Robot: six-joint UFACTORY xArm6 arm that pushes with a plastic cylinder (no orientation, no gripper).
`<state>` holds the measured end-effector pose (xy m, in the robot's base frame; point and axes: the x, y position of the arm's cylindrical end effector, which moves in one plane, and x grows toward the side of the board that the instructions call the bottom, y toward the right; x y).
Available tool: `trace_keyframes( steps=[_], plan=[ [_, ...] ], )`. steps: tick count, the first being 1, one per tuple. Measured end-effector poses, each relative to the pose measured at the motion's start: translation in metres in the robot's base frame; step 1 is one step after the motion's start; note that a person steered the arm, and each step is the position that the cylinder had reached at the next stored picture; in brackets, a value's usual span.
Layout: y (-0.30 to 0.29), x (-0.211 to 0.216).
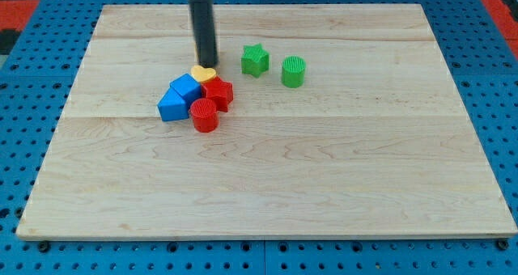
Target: Push the yellow heart to the top left side of the board
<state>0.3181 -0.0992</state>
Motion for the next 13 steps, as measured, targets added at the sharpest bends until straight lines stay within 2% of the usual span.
trace_keyframes(
  steps=[1,3,4,5,6,7,8,9,10,11,12,13],
  plan=[
    [0.010,-0.009],
    [0.082,0.024],
    [0.102,0.058],
    [0.079,0.074],
    [0.036,0.038],
    [0.016,0.038],
    [0.005,0.073],
    [-0.040,0.062],
    [-0.073,0.032],
    [-0.090,0.080],
    [-0.127,0.040],
    [-0.112,0.034]
  ],
)
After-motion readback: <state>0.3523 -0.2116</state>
